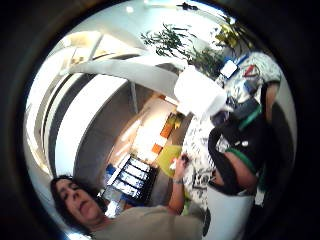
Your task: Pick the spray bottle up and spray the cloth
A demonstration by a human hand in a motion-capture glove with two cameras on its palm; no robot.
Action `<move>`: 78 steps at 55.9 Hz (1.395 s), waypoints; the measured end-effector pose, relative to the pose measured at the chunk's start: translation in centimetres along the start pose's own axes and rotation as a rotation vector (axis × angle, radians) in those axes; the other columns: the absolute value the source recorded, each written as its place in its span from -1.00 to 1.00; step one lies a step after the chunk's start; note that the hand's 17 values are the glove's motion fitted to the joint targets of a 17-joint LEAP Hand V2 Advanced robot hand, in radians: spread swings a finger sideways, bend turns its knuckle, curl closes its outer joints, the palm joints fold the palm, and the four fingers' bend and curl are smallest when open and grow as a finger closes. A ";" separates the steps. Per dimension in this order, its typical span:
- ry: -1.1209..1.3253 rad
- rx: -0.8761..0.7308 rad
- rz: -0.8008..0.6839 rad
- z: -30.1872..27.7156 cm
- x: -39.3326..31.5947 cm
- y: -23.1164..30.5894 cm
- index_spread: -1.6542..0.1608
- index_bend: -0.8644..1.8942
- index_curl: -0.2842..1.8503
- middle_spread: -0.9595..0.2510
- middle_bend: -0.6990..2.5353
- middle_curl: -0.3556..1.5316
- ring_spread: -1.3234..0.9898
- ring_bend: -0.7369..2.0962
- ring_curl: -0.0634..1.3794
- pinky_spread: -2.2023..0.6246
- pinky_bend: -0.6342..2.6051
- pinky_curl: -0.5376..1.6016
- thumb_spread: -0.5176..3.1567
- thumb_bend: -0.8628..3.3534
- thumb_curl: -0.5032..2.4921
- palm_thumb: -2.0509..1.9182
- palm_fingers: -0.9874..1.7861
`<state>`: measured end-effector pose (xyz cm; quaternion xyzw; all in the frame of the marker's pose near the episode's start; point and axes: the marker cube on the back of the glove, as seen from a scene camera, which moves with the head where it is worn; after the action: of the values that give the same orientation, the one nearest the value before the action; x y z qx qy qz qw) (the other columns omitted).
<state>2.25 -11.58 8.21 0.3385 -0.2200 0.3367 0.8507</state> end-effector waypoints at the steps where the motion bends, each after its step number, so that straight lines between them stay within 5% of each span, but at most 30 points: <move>1: 0.009 -0.016 0.057 0.2 -0.3 0.1 0.49 0.02 -0.37 0.32 -0.16 -0.04 -0.01 0.13 -0.19 0.47 -0.11 0.03 -0.15 -0.54 -0.30 0.51 0.76; 10: -0.008 0.039 -0.128 1.6 -0.4 -0.4 0.52 0.20 -0.24 0.26 -0.03 0.11 -0.03 0.23 -0.06 0.46 -0.04 0.12 -0.16 -0.53 -0.25 0.53 0.65; 16: 0.026 0.076 -0.074 1.1 -1.0 0.8 0.53 0.21 -0.18 0.25 0.00 0.16 -0.03 0.28 0.00 0.46 0.00 0.17 -0.14 -0.53 -0.22 0.53 0.56; 25: 0.048 0.035 -0.092 -0.1 -2.1 3.4 0.55 -0.18 -0.26 0.34 -0.15 0.08 0.00 0.25 -0.03 0.42 -0.03 0.12 -0.17 -0.59 -0.23 0.48 0.33; 26: 0.043 0.030 -0.108 -0.1 -2.1 3.5 0.55 -0.23 -0.30 0.39 -0.20 0.03 0.02 0.19 -0.09 0.46 -0.09 0.08 -0.15 -0.61 -0.25 0.45 0.16; 35: -0.025 -0.062 -0.111 -1.1 -2.1 5.9 0.53 -0.30 -0.41 0.63 -0.35 -0.10 0.11 0.01 -0.26 0.62 -0.16 -0.02 -0.15 -0.61 -0.29 0.41 -0.11; 56: 0.000 -0.115 -0.138 -3.7 -1.9 12.5 0.54 -0.30 -0.50 0.77 -0.41 -0.19 0.19 -0.07 -0.39 0.72 -0.23 -0.13 -0.15 -0.60 -0.33 0.40 -0.09; 62: 0.027 -0.087 0.030 -3.7 -2.3 12.5 0.54 -0.30 -0.52 0.78 -0.42 -0.20 0.19 -0.07 -0.40 0.72 -0.23 -0.14 -0.15 -0.60 -0.33 0.40 -0.08; 69: 0.009 -0.189 -0.119 -3.4 -1.0 12.4 0.54 -0.30 -0.53 0.78 -0.42 -0.21 0.19 -0.07 -0.40 0.72 -0.23 -0.14 -0.15 -0.60 -0.34 0.39 -0.07; 78: -0.056 -0.204 -0.101 -1.4 -1.1 9.9 0.54 -0.30 -0.55 0.78 -0.43 -0.22 0.19 -0.08 -0.41 0.72 -0.24 -0.15 -0.15 -0.60 -0.35 0.39 -0.06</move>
<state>-5.41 -5.61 10.86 0.2699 -0.2595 0.2599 0.8901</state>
